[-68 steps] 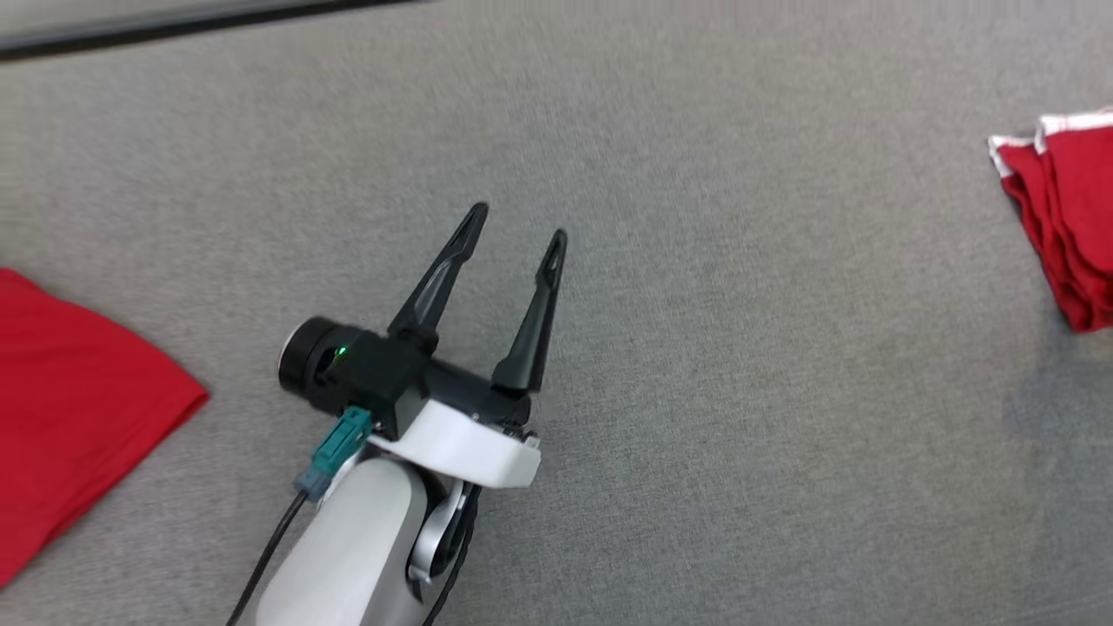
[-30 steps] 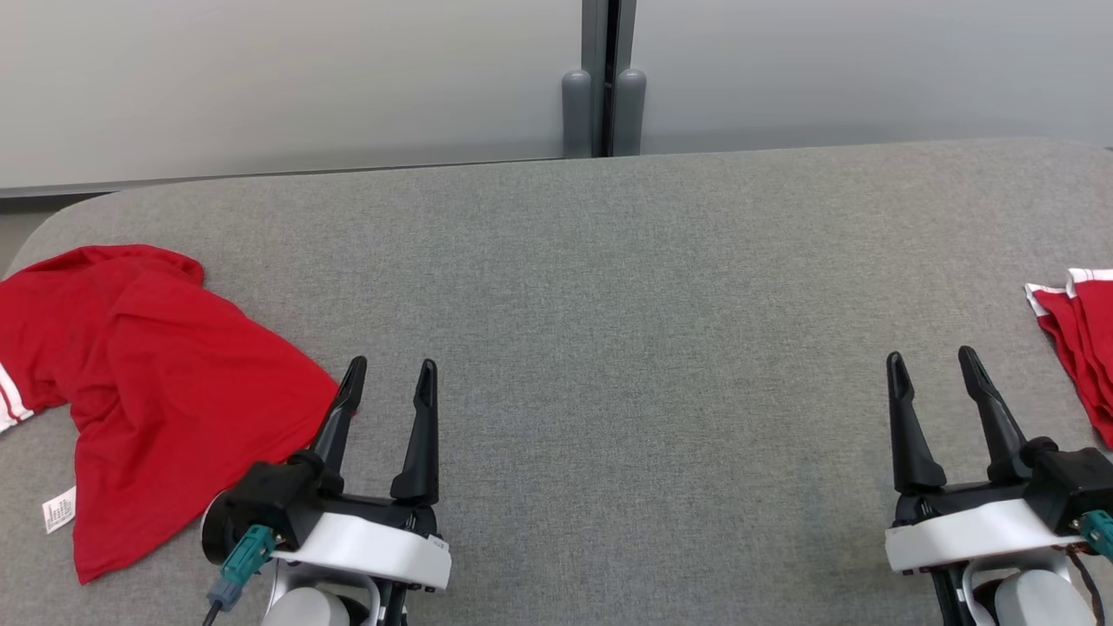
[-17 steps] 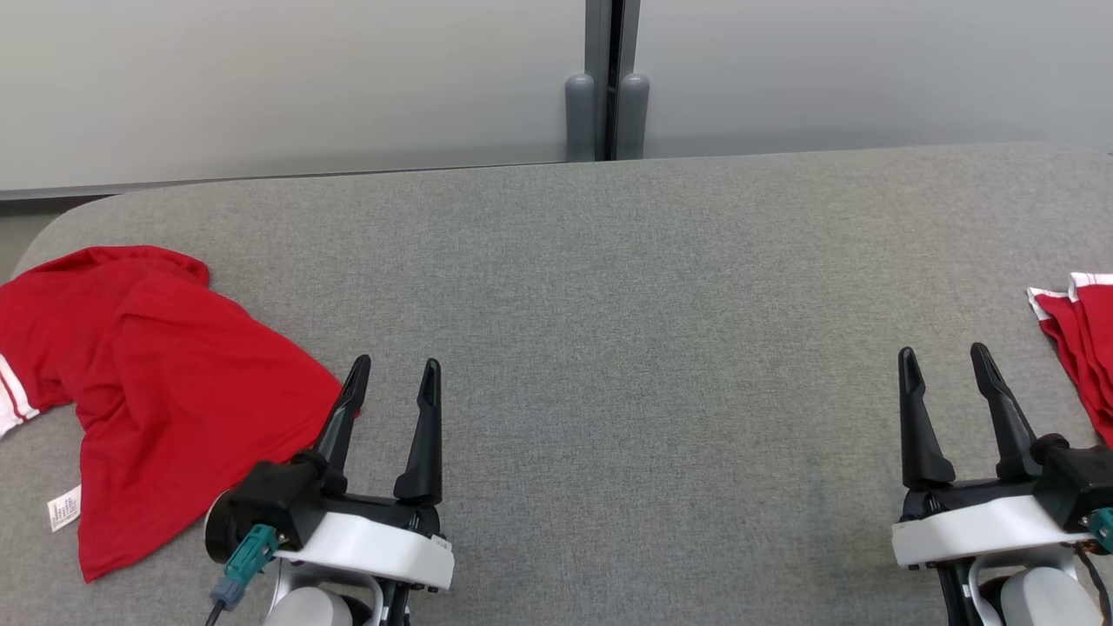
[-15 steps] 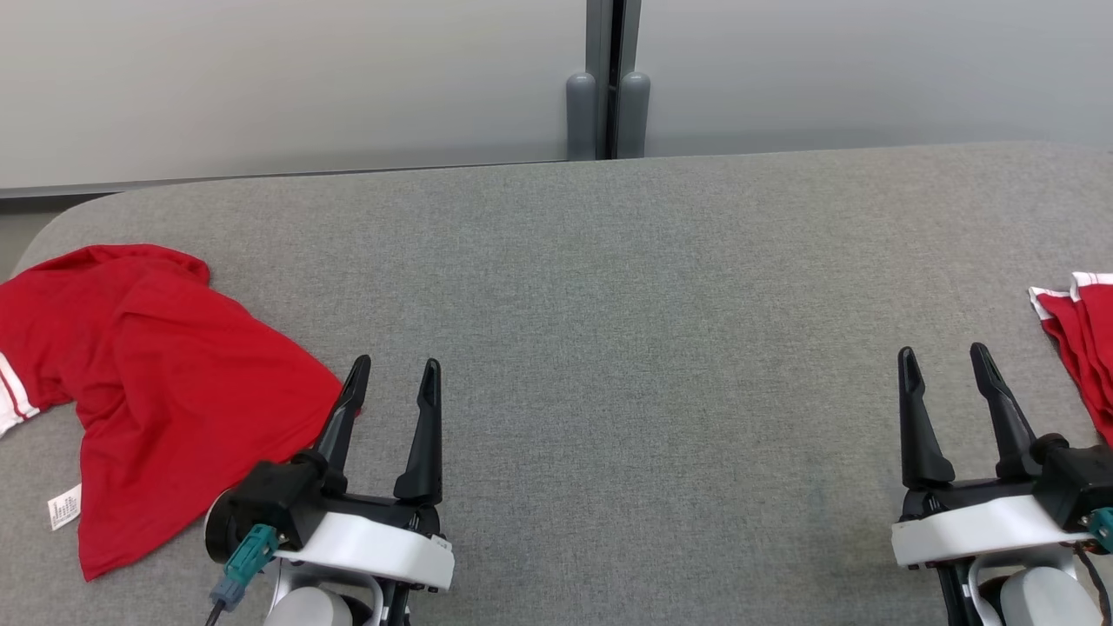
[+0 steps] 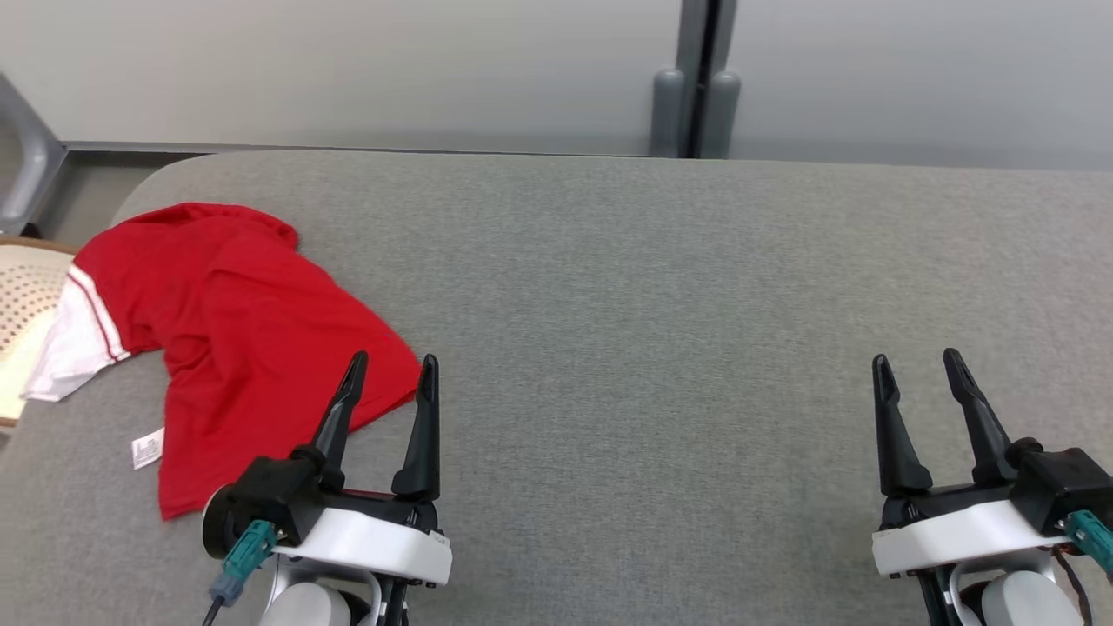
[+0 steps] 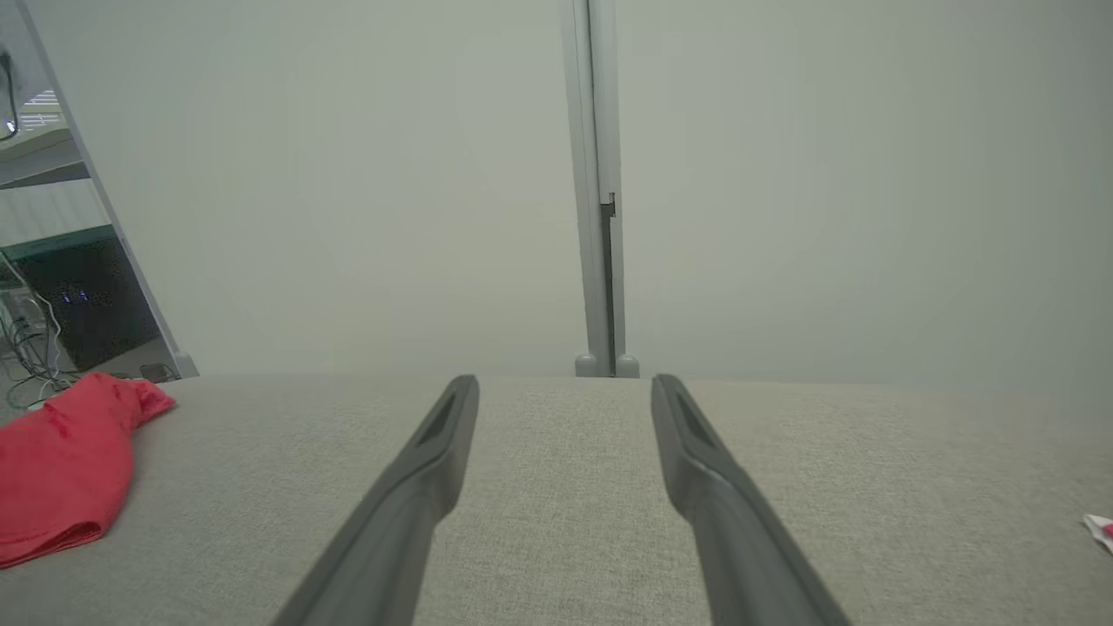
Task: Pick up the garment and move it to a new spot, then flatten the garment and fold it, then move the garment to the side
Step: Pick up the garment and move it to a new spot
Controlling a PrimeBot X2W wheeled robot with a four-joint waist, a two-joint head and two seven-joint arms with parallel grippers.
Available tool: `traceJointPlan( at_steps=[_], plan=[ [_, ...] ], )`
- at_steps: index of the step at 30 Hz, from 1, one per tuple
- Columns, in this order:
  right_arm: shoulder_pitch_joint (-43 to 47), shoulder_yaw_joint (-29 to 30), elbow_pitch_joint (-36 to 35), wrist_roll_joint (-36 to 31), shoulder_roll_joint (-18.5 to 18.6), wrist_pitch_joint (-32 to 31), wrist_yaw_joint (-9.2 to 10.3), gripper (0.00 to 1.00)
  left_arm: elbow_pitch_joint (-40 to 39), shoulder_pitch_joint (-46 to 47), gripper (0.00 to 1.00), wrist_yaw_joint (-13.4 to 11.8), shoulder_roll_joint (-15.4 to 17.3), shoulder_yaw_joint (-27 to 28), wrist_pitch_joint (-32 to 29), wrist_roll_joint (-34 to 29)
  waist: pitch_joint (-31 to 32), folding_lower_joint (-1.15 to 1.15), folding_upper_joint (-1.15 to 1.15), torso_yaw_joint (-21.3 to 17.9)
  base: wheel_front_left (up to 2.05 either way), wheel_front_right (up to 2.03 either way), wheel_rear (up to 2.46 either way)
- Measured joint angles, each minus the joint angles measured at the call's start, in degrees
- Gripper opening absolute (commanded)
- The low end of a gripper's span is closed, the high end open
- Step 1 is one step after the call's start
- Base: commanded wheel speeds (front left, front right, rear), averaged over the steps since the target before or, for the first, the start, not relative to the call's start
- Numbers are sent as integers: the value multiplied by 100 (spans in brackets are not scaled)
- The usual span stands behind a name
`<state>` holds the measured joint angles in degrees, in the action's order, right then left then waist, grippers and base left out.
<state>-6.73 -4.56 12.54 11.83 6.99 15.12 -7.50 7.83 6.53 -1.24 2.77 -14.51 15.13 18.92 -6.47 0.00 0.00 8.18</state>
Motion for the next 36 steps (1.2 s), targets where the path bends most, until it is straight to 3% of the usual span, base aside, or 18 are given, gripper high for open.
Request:
traceJointPlan(
  at_steps=[20,27,36],
  plan=[
    [31,-502,182,-34,14,-1,0,100,-57,-292,100,-49,2,324,0,-49,287,0,0,1779,0,0,0],
    [69,-530,232,-25,-26,-1,0,100,-76,-372,100,-41,3,366,0,-66,370,0,0,2011,0,0,0],
    [79,-485,204,-1,7,-1,0,100,-152,-373,100,-35,2,520,0,-66,313,0,0,1899,0,0,0]
  ],
)
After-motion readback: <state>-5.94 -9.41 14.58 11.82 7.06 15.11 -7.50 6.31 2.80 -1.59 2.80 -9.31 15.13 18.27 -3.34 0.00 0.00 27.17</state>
